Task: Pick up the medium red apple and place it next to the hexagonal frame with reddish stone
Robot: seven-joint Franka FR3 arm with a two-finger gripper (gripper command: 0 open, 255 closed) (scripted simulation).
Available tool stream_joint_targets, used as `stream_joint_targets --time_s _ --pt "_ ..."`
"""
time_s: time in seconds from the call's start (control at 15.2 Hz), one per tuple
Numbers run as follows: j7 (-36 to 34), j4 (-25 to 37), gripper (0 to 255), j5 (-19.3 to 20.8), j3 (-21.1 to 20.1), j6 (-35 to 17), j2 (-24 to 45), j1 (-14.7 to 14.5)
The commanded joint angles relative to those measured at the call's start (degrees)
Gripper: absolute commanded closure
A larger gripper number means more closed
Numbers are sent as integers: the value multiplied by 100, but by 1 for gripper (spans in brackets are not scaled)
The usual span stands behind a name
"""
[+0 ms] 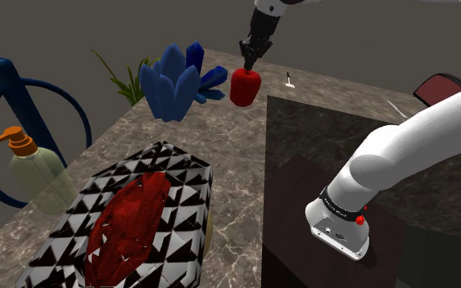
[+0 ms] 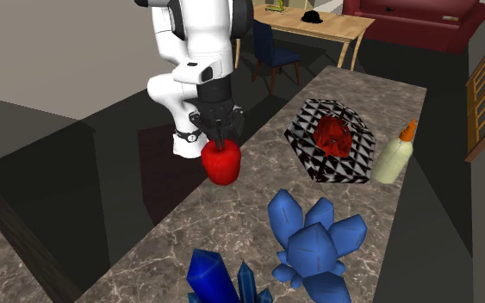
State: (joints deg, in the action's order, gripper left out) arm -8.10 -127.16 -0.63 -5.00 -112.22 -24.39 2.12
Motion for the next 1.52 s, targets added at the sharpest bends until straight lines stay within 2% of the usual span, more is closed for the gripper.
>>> stream_joint_targets --time_s 0.0,0.66,1.45 --pt "-10 177 255 0 -6 174 4 -2" --pt "-2 939 255 9 5 871 70 6" --pt "-1249 -87 255 -499 -946 1345 -1461 -542"
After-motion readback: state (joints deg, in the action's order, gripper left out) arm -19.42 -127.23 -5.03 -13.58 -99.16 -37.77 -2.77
